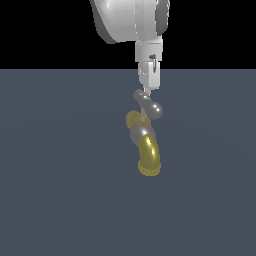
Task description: Turn on the faucet by rotating a designated handle.
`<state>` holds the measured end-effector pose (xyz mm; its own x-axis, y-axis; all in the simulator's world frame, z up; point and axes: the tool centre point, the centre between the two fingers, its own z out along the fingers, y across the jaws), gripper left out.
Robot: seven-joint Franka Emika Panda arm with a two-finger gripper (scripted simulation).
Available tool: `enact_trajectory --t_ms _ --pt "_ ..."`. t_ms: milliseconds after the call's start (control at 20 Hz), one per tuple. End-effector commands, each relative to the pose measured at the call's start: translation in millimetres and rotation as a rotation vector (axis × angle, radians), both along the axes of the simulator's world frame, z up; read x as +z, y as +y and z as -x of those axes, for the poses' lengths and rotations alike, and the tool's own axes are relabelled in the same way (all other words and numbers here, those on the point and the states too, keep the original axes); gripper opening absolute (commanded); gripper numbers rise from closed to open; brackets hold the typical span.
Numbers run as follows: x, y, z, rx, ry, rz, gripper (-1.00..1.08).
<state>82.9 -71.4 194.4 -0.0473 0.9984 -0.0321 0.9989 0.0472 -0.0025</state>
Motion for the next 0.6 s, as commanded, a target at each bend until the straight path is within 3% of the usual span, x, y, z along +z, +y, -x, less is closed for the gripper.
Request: enact_trajectory --t_ms 0,550 --pt "0 7 3 0.004 0.000 -0.002 -1.00" --pt "0 54 24 0.035 0.000 -0.014 -1.00"
